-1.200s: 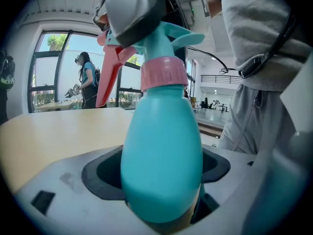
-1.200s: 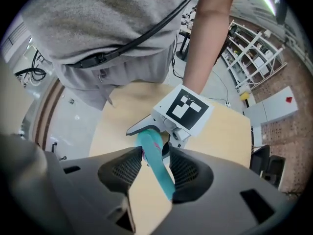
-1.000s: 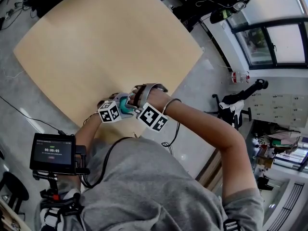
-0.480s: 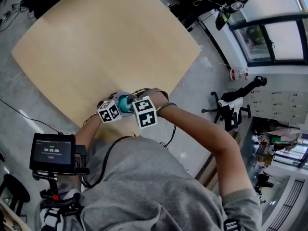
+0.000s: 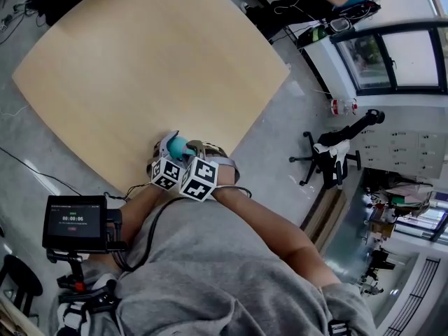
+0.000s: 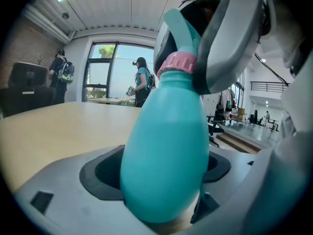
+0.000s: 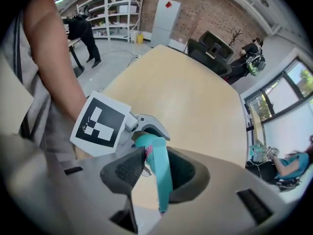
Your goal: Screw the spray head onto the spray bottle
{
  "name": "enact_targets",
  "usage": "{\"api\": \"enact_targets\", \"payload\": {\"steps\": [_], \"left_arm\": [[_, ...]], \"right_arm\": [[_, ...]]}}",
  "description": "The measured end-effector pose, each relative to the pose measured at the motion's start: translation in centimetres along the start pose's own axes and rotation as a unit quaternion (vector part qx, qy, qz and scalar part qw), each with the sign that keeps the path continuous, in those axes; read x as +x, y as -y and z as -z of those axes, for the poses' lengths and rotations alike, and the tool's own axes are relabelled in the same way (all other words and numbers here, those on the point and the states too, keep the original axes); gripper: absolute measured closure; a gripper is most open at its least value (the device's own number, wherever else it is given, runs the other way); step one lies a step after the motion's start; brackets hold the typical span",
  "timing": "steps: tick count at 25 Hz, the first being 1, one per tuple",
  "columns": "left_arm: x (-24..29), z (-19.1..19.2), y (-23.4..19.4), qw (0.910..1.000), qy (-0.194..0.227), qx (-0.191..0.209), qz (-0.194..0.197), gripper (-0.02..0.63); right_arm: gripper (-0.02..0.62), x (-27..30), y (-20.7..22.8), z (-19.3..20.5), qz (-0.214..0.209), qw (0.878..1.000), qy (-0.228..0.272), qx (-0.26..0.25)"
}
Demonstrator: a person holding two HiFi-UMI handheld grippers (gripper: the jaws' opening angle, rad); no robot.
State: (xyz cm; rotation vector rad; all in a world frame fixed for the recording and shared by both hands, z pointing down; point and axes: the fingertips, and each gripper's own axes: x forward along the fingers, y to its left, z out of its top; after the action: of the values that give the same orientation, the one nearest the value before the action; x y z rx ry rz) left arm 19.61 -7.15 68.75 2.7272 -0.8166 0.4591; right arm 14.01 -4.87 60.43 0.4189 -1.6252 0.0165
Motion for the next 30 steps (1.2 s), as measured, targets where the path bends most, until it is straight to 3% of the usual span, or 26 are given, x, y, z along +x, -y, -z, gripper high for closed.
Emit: {"api": "enact_targets", "payload": {"steps": [2, 5, 7, 11, 15, 16, 19, 21, 24, 30], "left_arm": [[-0.1, 0.1, 0.0, 1.0, 0.003, -0.005, -0.001, 0.195], [0.0, 0.2, 0.5, 0.9996, 0.009, 0.002, 0.027, 0.195], [0.1, 0.2, 0.6, 0.999, 0.012, 0.008, 0.042, 0.195], [0.3, 0.2, 0.7, 0.9986, 0.009, 0.009, 0.051, 0.195], [0.4, 0.2, 0.7, 0.9986, 0.009, 0.01, 0.051, 0.195], [0.4, 0.2, 0.7, 0.9986, 0.009, 0.01, 0.051, 0.195], [0.5, 0.2, 0.6, 0.9986, 0.009, 0.011, 0.052, 0.195], [0.5, 0.2, 0.6, 0.9985, 0.009, 0.011, 0.052, 0.195], [0.3, 0.4, 0.7, 0.9985, 0.008, 0.012, 0.054, 0.195], [0.6, 0.5, 0.9, 0.9971, -0.006, 0.022, 0.072, 0.195]], "right_arm": [[0.462, -0.1, -0.3, -0.1, 0.002, 1.0, 0.005, -0.027], [0.46, -0.4, -0.9, 0.1, -0.008, 0.993, 0.019, -0.112], [0.454, -0.8, -0.9, 0.1, -0.022, 0.989, 0.041, -0.143], [0.407, -1.3, -0.3, 0.4, -0.059, 0.988, 0.073, -0.126], [0.411, -0.9, -0.2, 0.1, -0.089, 0.988, 0.092, -0.088], [0.451, -0.8, -0.1, 0.0, -0.091, 0.989, 0.089, -0.081], [0.468, -0.8, -0.1, -0.1, -0.088, 0.986, 0.067, -0.127], [0.468, -0.9, -0.6, -0.3, -0.075, 0.969, 0.056, -0.227], [0.468, -0.9, -1.5, -0.2, -0.074, 0.921, 0.038, -0.381], [0.466, -0.7, -2.0, 0.7, -0.097, 0.831, 0.006, -0.547]]}}
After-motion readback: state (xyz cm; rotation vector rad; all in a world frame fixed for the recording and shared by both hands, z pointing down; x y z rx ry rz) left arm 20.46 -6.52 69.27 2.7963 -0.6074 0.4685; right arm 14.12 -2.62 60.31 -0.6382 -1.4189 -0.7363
